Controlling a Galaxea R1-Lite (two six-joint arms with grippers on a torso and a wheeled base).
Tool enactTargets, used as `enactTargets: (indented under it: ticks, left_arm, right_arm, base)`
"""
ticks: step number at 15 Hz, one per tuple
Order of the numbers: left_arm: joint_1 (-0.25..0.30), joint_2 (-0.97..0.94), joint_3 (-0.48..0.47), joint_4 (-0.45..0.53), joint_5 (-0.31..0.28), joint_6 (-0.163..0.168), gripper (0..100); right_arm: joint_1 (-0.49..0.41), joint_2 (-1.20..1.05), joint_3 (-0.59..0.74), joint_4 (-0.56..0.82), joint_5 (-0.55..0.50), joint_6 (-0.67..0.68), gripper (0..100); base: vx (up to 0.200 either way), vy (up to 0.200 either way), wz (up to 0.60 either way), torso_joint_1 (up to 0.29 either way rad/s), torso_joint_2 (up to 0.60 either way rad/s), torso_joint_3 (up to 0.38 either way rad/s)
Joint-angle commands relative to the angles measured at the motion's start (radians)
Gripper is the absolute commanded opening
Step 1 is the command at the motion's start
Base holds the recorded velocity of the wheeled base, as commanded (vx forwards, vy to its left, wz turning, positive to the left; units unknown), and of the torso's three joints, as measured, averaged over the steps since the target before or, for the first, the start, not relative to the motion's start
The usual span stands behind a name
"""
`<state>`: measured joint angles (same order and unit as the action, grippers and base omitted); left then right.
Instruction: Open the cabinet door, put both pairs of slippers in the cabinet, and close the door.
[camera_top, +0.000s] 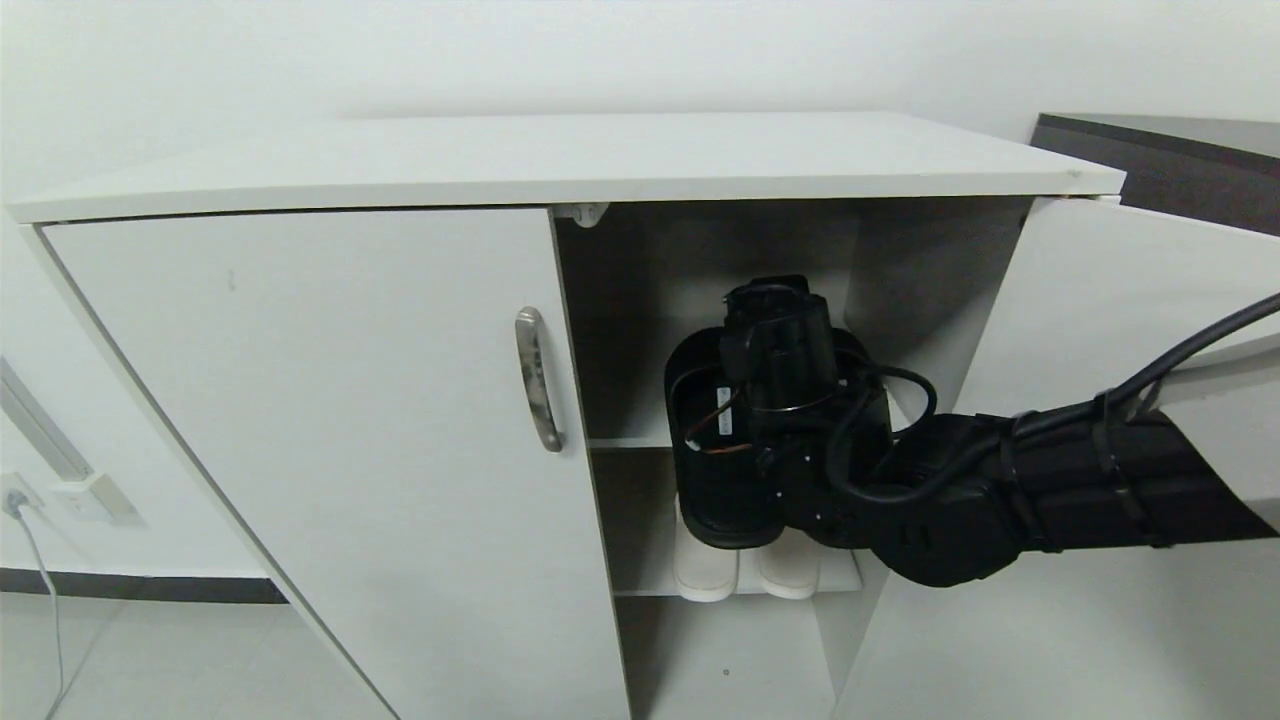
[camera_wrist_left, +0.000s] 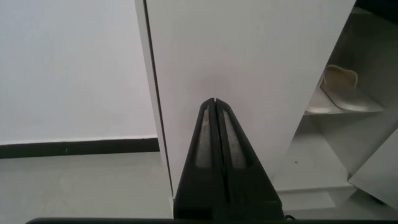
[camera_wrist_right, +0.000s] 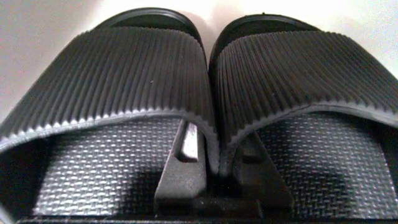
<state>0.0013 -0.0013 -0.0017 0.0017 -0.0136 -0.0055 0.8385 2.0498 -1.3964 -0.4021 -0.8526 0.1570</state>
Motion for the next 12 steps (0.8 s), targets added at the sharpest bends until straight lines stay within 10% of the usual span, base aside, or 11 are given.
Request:
enactTargets:
  ticks: [1, 12]
  left_arm:
    - [0.0, 0.001, 0.0, 0.0, 0.0, -0.001, 0]
    - [0.0, 0.001, 0.0, 0.0, 0.0, -0.004, 0]
  right_arm:
    - [-0.022, 0.035, -0.075, 0.046, 0.003, 0.001, 0]
    - [-0.114, 0.179, -0.395, 0.174, 0.119, 0.01, 0]
  base:
    - [0.0, 0.0, 0.0, 0.0, 0.0, 0.0]
    - [0.0, 0.0, 0.0, 0.0, 0.0, 0.0]
